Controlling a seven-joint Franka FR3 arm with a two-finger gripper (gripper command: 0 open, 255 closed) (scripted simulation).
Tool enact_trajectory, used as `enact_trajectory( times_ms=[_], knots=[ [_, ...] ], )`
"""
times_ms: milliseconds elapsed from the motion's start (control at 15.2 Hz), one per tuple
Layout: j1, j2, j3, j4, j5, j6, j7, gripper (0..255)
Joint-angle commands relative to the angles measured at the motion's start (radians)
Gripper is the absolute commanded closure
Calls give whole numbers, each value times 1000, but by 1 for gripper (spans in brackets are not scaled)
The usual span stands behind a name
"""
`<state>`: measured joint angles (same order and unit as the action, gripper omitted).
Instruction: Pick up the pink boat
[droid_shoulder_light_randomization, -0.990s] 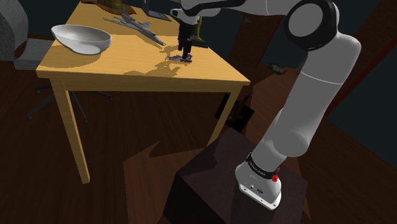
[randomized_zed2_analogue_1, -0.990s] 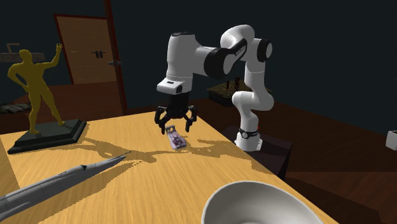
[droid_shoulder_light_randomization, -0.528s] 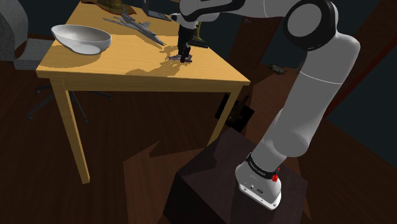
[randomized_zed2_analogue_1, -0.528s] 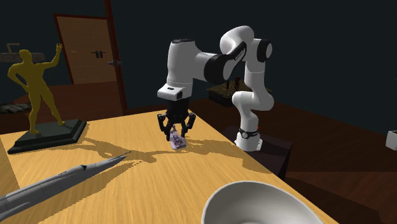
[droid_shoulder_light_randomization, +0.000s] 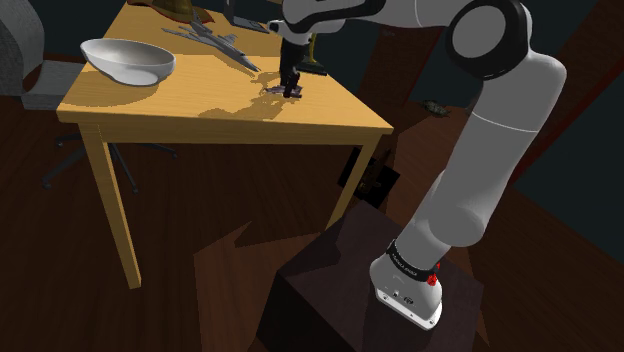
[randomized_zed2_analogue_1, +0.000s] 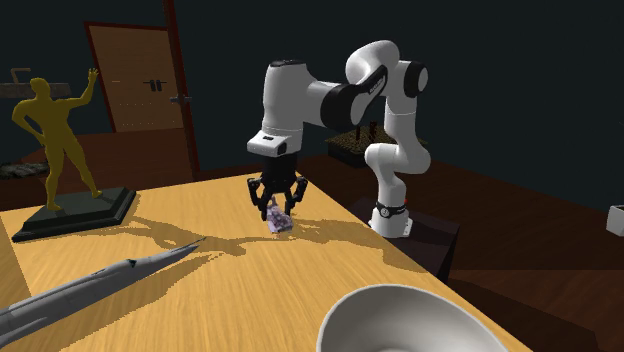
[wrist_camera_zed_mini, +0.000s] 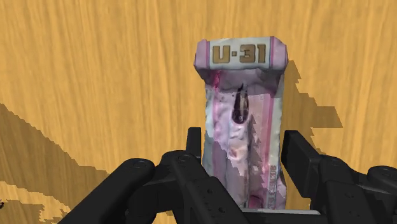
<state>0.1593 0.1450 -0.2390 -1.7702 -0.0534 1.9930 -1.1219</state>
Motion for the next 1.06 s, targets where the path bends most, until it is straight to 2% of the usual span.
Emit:
enact_trajectory(
  times_ms=[0, 858, 990],
  knots=[
    [0, -2, 0, 18, 0, -19, -1, 255],
    [-1, -7, -1, 186, 2, -192, -12, 255],
    [-1, -7, -1, 188, 2, -194, -12, 255]
  ],
)
